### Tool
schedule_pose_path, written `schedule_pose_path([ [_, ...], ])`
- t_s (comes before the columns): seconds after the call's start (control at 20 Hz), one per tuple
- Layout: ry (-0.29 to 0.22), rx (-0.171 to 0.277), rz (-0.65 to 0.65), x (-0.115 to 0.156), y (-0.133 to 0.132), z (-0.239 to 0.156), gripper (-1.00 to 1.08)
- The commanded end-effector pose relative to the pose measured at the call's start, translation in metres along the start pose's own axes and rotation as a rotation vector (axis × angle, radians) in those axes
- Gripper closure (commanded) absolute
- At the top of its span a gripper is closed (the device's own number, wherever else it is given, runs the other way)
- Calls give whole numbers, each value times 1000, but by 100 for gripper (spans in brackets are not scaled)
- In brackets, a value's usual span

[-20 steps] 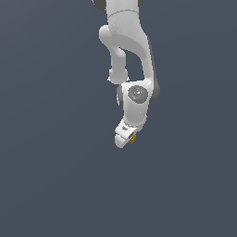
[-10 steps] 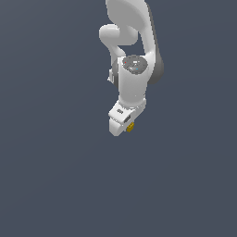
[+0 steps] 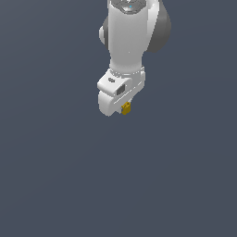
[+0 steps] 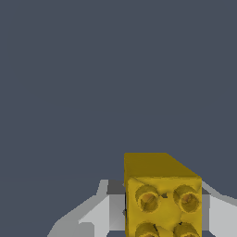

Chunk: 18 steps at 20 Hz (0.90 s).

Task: Pick up the object and move it to a goal position.

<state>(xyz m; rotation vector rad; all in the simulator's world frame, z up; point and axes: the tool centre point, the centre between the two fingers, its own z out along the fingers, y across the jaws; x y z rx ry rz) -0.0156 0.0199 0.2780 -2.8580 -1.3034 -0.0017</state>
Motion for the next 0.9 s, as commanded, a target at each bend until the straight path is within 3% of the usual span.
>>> schedule_pose_path([
  [0.0,0,1,0,-5,2,-25,108],
  [0.4,-1,1,1,-13,10,-78,108],
  [0.85,-1,0,2,-15,15,-96,108],
])
